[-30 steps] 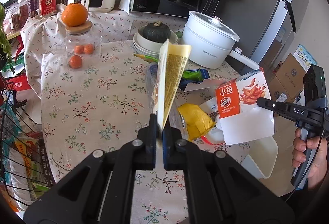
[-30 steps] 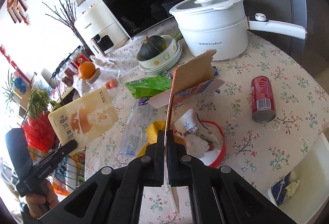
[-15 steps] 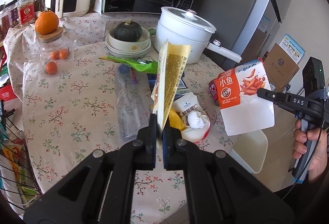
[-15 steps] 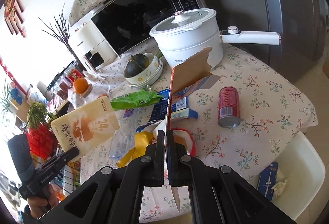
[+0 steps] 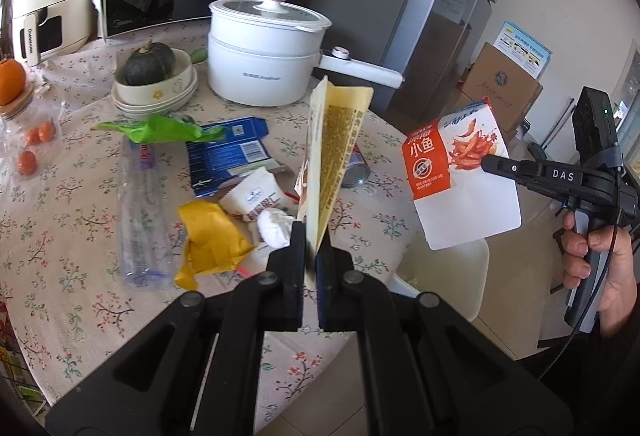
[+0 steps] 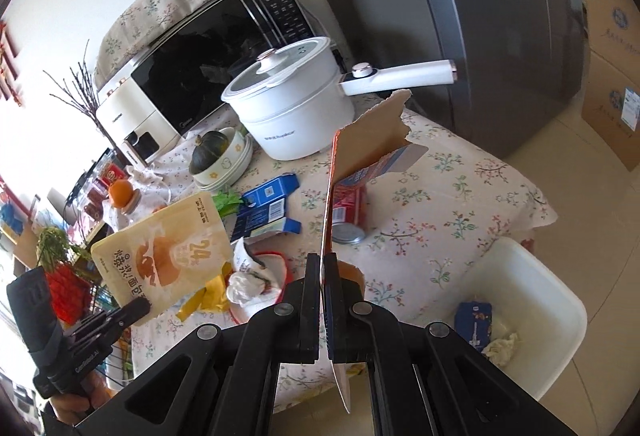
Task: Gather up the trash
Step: 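Carry both bags over the white bin and release them inside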
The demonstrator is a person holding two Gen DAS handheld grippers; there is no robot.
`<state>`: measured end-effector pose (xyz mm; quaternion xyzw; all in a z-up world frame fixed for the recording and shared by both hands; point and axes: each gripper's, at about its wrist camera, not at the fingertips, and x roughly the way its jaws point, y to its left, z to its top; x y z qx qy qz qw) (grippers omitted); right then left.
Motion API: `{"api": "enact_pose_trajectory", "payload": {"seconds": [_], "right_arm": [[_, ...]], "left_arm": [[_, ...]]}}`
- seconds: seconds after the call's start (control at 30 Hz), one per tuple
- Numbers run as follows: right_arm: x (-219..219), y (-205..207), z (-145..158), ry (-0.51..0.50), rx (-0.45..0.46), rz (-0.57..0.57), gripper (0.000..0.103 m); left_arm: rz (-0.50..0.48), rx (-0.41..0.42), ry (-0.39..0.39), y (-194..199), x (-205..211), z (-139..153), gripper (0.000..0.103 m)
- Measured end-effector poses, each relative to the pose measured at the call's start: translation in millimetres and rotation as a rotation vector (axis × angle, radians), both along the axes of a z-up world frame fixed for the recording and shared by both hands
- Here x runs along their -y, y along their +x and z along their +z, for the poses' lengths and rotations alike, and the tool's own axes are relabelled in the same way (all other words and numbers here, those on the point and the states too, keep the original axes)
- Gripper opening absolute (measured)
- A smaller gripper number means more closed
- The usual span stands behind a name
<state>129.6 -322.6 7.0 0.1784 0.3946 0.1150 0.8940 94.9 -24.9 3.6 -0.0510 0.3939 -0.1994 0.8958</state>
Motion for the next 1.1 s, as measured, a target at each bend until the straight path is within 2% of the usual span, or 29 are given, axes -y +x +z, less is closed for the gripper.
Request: {"api": "enact_pose_trajectory", "payload": {"seconds": [0.4,0.67,0.9,1.1], "right_arm": [[81,-32,-21,-0.039,-0.056,-0.146,0.002],[119,-55,-42,-0.069,-0.109,-0.220,0.002],[128,-65,-65,-0.106,-0.172,-0.242,0.002],[128,-64,-73,-0.126,-0.197,-0.245,0.002]], "left_arm": [[-0.210,-0.033,0.035,-8,95,-16,0.005],[-0.342,-0.084,0.088,-22,157,-47,0.005],[-0.356,-0.156,0.133,-19,190,-87,0.005],[-0.361,-0.160,0.154,-14,203,-102,0.006]]}}
